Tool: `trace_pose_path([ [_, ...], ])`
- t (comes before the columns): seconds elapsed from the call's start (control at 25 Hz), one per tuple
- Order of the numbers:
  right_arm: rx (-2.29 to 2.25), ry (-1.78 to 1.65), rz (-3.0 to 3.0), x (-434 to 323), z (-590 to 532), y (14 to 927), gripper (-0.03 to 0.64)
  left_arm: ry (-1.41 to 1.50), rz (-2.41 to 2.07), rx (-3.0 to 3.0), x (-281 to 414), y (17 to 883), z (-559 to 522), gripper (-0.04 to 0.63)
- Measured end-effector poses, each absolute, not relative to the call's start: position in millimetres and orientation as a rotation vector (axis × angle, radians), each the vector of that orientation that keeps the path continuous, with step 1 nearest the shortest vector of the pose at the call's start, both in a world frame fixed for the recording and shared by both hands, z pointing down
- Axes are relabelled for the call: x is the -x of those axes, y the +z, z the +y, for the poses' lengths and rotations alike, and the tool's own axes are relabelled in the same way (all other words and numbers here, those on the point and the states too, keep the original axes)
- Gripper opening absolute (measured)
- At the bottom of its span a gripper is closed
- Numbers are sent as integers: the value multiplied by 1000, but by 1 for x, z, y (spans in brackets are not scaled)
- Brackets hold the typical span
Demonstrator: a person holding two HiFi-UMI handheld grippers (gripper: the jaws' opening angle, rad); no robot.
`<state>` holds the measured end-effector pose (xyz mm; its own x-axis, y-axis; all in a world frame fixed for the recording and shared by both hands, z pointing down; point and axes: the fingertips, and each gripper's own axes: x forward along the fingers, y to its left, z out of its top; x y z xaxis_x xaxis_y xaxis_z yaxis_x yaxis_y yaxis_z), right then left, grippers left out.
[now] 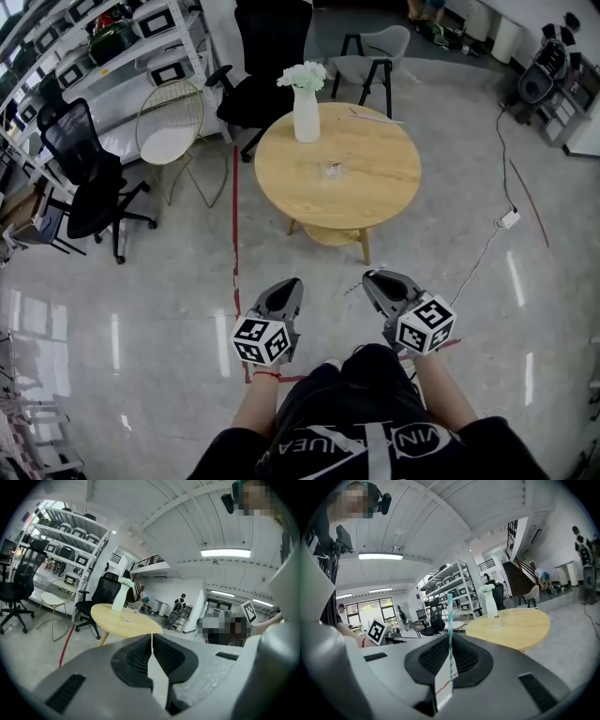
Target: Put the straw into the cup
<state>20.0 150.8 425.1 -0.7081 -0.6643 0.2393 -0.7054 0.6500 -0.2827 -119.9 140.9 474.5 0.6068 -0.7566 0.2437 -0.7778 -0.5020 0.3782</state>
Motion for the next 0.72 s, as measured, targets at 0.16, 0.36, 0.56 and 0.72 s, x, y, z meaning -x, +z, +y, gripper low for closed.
trace_pose_path([
  [0.16, -1127, 556, -2740, -17, 139, 427, 20, 68, -1192, -2377, 117, 478, 136, 17],
  [0.36, -1117, 591, -2755, -12, 109, 427, 20, 44, -1214, -2348, 127, 483, 112, 17],
  [0.56, -1098, 602, -2779, -4, 61, 429, 20, 48, -1228, -2334, 132, 489, 77, 17],
  [0.72, -1074, 595, -2805, 2, 19, 422, 20, 52, -1224, -2336, 126, 487, 39, 17],
])
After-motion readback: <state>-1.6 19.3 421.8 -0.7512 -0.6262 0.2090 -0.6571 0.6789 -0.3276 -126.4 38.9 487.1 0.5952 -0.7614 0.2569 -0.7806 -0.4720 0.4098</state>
